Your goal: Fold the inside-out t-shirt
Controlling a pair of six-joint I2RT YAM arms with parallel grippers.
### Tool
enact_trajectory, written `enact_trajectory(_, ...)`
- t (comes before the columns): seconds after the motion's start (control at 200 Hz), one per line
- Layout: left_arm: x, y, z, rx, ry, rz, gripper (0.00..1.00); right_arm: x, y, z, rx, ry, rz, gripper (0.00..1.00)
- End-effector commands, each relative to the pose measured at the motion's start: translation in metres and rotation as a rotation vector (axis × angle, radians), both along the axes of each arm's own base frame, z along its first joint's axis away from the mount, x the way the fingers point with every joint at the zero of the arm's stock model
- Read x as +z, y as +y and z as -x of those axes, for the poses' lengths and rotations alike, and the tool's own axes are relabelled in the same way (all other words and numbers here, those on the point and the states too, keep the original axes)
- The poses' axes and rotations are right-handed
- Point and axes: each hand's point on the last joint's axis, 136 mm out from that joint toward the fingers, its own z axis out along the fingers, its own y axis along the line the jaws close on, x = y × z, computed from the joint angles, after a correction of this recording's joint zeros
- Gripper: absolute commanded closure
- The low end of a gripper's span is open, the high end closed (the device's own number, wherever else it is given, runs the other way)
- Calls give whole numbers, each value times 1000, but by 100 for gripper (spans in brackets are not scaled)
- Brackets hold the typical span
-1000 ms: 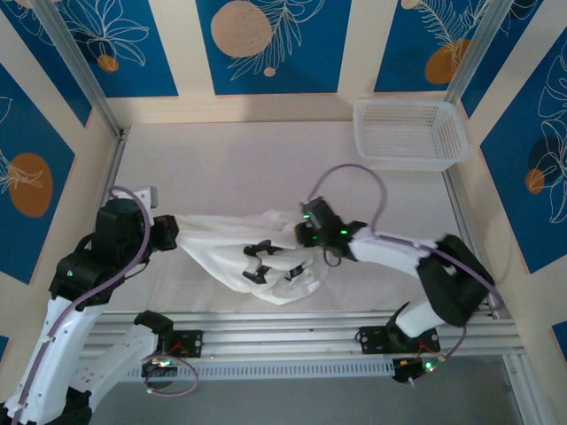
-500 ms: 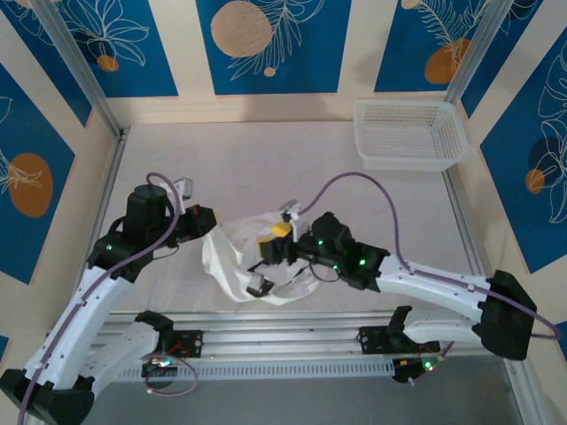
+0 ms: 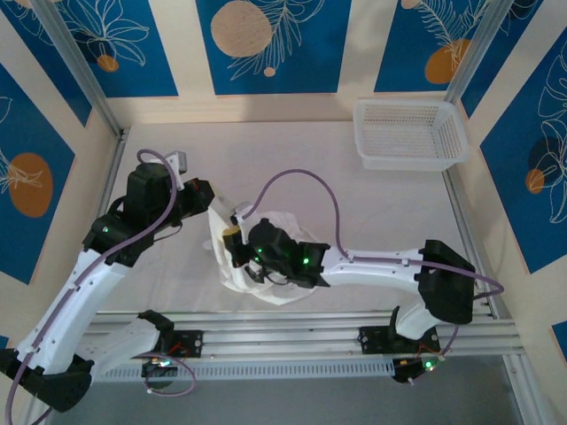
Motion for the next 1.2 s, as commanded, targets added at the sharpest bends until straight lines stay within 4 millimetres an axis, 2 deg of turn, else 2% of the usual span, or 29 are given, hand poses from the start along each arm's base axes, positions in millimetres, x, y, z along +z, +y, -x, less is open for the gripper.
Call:
enact_trajectory(0.0, 22, 11, -13, 31, -104, -108, 100, 26, -19, 8, 105, 120, -121, 100)
enact_trajectory(0.06, 17, 6, -21, -10, -120, -168, 95, 37, -31, 12, 169, 183, -195, 100)
enact_trajectory(0.165, -4, 5, -32, -53, -103, -298, 70, 47, -60, 8, 187, 274, -265, 100)
enact_trajectory(0.215, -15, 0, -32, -101, -93, -329, 62, 48, -75, 1, 172, 312, -292, 100)
enact_trajectory(0.345, -43, -26, -11, -308, -61, -291, 46, 44, -107, -11, 146, 372, -326, 100)
enact_trajectory(0.435, -72, -42, 11, -430, -4, -220, 41, 43, -120, -15, 131, 378, -330, 100)
enact_trajectory(0.59, -132, -54, 37, -517, 100, -136, 34, 43, -130, -18, 102, 378, -341, 100)
enact_trajectory(0.68, -156, -50, 36, -490, 89, -188, 25, 43, -129, -16, 113, 385, -347, 100)
enact_trajectory(0.755, -162, -51, 28, -489, 68, -216, 16, 46, -126, -12, 140, 397, -354, 100)
enact_trajectory(0.855, -160, -73, 20, -573, 59, -177, 4, 50, -122, -8, 172, 408, -358, 100)
enact_trajectory(0.94, -165, -87, 10, -600, 73, -193, 3, 56, -120, -5, 191, 406, -358, 100)
enact_trajectory(1.08, -159, -112, 2, -661, 35, -156, 5, 55, -122, -4, 175, 425, -353, 100)
enact_trajectory(1.16, -161, -117, 0, -667, 42, -160, 16, 50, -127, -10, 127, 445, -345, 100)
enact_trajectory(1.195, -163, -115, -1, -655, 60, -169, 31, 46, -131, -15, 89, 463, -342, 100)
